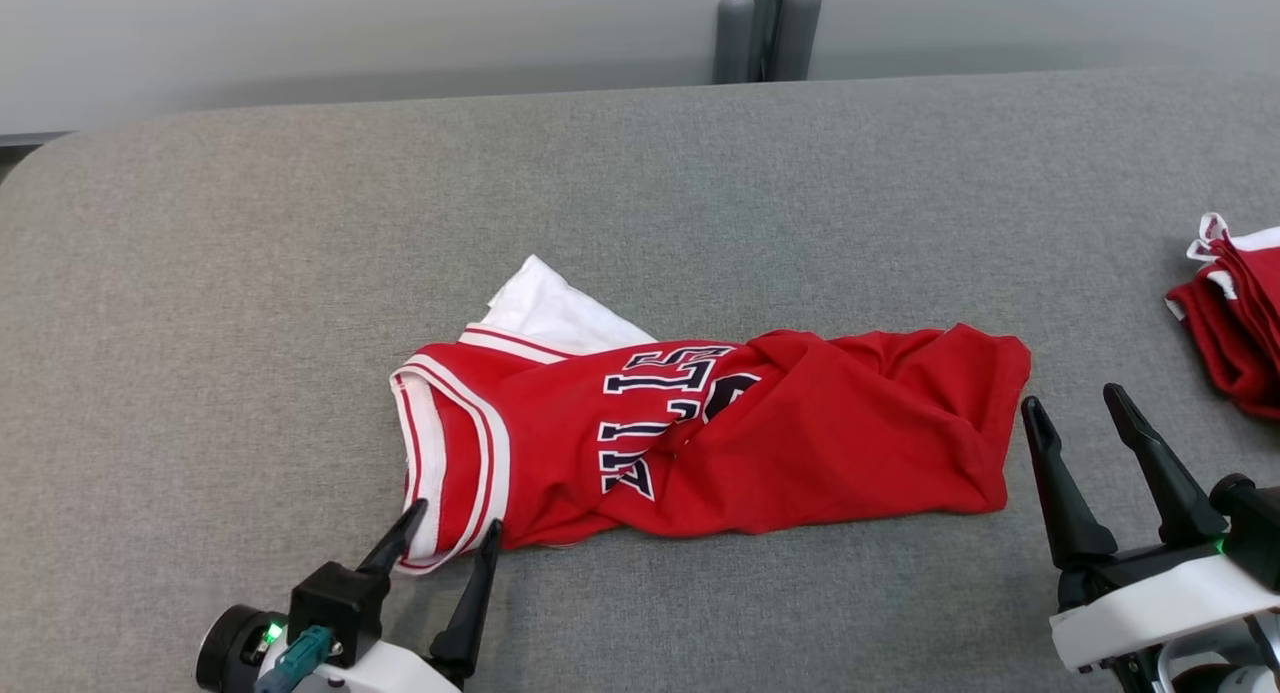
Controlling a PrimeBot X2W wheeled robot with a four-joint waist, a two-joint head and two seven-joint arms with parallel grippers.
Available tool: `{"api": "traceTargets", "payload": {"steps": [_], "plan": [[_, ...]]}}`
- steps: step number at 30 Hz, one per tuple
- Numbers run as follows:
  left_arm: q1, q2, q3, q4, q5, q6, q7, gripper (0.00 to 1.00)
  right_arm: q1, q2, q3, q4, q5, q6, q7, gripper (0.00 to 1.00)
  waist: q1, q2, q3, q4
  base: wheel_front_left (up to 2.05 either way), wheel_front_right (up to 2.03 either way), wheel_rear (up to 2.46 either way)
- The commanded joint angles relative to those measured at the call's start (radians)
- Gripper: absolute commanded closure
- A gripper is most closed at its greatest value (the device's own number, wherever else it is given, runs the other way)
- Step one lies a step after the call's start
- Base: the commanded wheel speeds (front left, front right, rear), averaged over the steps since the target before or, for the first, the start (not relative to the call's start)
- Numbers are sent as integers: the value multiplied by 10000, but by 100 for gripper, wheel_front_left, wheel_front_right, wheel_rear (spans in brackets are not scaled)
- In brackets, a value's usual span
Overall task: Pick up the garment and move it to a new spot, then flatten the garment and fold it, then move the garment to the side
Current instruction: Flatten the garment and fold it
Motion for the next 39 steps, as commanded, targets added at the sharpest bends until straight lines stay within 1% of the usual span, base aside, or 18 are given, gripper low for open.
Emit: {"api": "traceTargets", "payload": {"steps": [1,5,6,7,8,13,15,18,21,25,30,36,37,39], "plan": [[-147,44,-27,84,-13,-61,56,0,-62,-56,-26,41,35,2,-41,0,0,-1,68,-44,0,0,0],[-326,136,-185,389,-107,-254,412,0,-138,-54,-44,114,63,2,-97,0,0,-1,161,-91,0,0,0],[-370,174,-228,431,-61,-275,481,38,-157,-50,-52,122,68,2,-119,0,0,-1,175,-98,0,0,0],[-425,211,-256,462,-8,-303,511,82,-165,-43,-53,133,72,2,-125,0,0,-1,182,-105,0,0,0],[-471,250,-283,480,30,-313,543,100,-171,-30,-55,150,80,2,-139,0,0,-1,186,-106,0,0,0],[-690,344,-313,199,37,-435,380,100,-163,4,-66,213,107,2,-175,0,0,-1,145,-75,0,0,0],[-731,310,-275,-135,-80,-454,296,100,-152,8,-79,222,118,2,-175,0,0,-1,137,-58,0,0,0],[-969,405,-188,-648,-92,-477,298,100,-185,29,-126,212,127,2,-163,0,0,-1,179,-41,0,0,0],[-1383,444,-56,-966,-123,-413,398,100,-302,37,-142,171,143,2,-155,0,0,-1,321,-80,0,0,0],[-2299,400,235,-837,-229,-390,308,100,-497,39,-26,147,204,2,-187,0,0,-1,626,-297,0,0,0],[-3604,170,506,19,-411,-355,147,100,-763,82,132,294,288,2,-288,0,0,-1,1025,-712,0,0,0],[-5081,-47,853,2043,-771,-416,0,100,-1108,129,383,566,386,2,-491,0,0,-1,1415,-1260,0,0,0],[-5081,-47,853,2043,-771,-416,0,100,-1108,129,383,566,386,2,-491,0,0,-1,1415,-1260,0,0,0],[-5525,-90,978,2890,-889,-448,-105,100,-1219,119,474,687,415,2,-564,0,0,-1,1494,-1403,0,0,0]]}}
